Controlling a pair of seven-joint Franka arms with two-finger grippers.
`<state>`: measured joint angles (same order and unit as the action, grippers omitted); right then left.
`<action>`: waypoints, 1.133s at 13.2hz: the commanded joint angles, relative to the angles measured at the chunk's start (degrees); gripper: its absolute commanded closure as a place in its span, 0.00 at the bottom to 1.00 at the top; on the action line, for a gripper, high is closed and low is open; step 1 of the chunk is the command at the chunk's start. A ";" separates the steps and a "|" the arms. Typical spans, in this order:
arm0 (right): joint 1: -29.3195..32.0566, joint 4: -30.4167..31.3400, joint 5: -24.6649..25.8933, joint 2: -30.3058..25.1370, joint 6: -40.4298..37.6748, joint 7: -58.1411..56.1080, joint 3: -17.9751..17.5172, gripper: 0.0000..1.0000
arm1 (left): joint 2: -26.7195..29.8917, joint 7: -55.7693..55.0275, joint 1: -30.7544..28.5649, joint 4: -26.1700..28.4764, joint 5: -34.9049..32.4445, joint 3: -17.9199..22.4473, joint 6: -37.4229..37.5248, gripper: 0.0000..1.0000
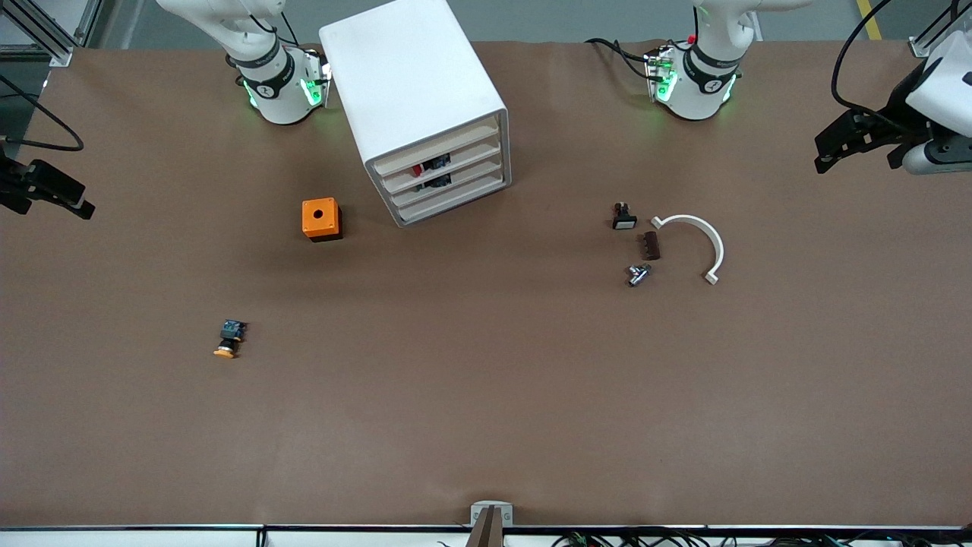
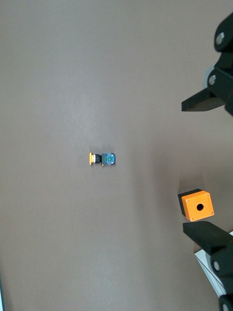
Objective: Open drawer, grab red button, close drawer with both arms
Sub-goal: 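Move the left gripper toward the white cabinet's drawer handle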
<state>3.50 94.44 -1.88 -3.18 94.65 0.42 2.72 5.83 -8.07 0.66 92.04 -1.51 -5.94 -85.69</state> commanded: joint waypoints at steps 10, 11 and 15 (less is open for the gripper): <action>1.24 0.92 0.47 -0.87 -0.26 0.72 -1.05 0.00 | -11.00 -1.85 0.75 -4.41 1.42 -0.65 1.66 0.00; 1.16 0.92 0.47 -0.87 -0.26 0.90 -1.05 0.00 | -12.58 -3.69 0.75 -4.68 3.08 -0.65 1.40 0.00; 0.89 0.92 0.47 -0.43 0.18 0.90 -1.14 0.00 | -17.60 -5.99 0.83 -4.59 8.18 -0.74 0.52 0.00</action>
<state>3.50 94.78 -1.88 -3.16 94.56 0.46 2.59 -9.47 -12.63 1.44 89.42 4.51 -6.47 -85.58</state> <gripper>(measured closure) 0.000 0.000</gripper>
